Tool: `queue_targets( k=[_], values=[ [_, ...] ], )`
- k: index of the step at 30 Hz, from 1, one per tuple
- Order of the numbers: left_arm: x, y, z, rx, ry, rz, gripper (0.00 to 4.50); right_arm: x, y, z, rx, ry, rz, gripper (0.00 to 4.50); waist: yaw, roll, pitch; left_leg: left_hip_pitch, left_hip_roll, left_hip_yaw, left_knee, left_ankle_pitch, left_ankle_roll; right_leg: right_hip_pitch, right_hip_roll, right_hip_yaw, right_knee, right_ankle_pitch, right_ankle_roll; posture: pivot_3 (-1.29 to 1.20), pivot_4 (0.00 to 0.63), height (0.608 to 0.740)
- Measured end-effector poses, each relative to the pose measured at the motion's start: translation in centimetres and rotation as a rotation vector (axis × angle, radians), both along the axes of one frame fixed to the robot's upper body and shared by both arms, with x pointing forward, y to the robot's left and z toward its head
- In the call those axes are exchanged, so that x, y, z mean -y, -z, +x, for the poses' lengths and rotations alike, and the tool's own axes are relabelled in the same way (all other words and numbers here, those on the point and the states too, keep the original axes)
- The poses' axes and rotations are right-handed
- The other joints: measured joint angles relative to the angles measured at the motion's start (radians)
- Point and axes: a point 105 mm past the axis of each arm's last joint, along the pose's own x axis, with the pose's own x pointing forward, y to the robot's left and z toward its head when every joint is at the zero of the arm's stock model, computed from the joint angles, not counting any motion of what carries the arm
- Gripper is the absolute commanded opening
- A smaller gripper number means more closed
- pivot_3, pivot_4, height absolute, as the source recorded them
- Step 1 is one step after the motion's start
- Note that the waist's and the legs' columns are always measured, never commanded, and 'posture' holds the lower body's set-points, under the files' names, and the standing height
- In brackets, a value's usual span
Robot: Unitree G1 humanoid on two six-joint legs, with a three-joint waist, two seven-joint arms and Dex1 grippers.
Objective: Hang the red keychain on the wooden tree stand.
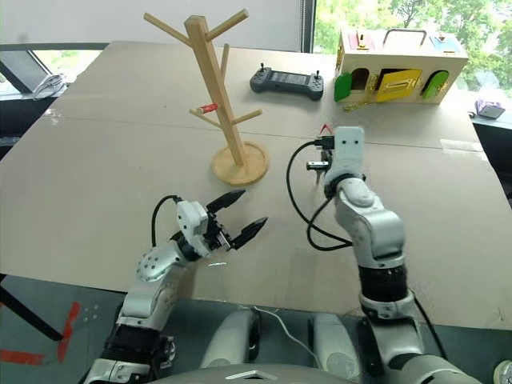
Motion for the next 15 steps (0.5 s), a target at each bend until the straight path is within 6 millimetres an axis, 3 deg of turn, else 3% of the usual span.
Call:
queue_targets(
  k=[5,10,11,14,15],
  values=[
    [-0.3,-2.3,-0.7,0.06,-0.137,-0.111,4.5,0.1,-4.5,-3.1,0.234,-0.36,-0.172,0.05,-0.002,0.0,0.0,0.001,0.001,-0.001,0.0,0.0,0.0,0.0,0.001,0.0,0.0,0.0,0.0,0.0,0.15,0.74],
    [-0.9,-6.0,-1.4,0.075,-0.171,-0.148,4.5,-0.3,-6.3,-4.6,0.304,-0.553,-0.267,0.05,-0.002,-0.001,0.001,0.001,0.001,-0.001,0.001,0.0,0.0,0.001,0.001,0.0,0.001,0.0,0.0,0.0,0.15,0.74],
    [-1.7,-7.0,-1.4,0.06,-0.176,-0.154,4.5,-0.4,-7.0,-4.9,0.33,-0.589,-0.291,0.05,-0.003,-0.001,0.002,0.001,0.001,-0.001,0.001,0.0,0.0,0.001,0.001,0.0,0.002,0.0,0.0,0.0,0.15,0.74],
    [-6.4,-12.2,-1.4,0.074,-0.255,-0.134,4.5,-1.1,-9.4,-5.8,0.438,-0.692,-0.357,0.05,-0.004,-0.002,0.002,0.002,0.004,-0.002,0.001,0.0,0.0,0.001,0.003,-0.002,0.001,0.0,0.0,0.0,0.15,0.74],
    [-7.2,-13.0,-1.6,0.075,-0.264,-0.107,4.5,-1.3,-9.6,-6.0,0.457,-0.711,-0.369,0.05,-0.003,-0.002,0.002,0.002,0.004,-0.002,0.001,0.0,0.0,0.001,0.003,-0.002,0.001,0.0,0.0,0.0,0.15,0.74]
  ],
)
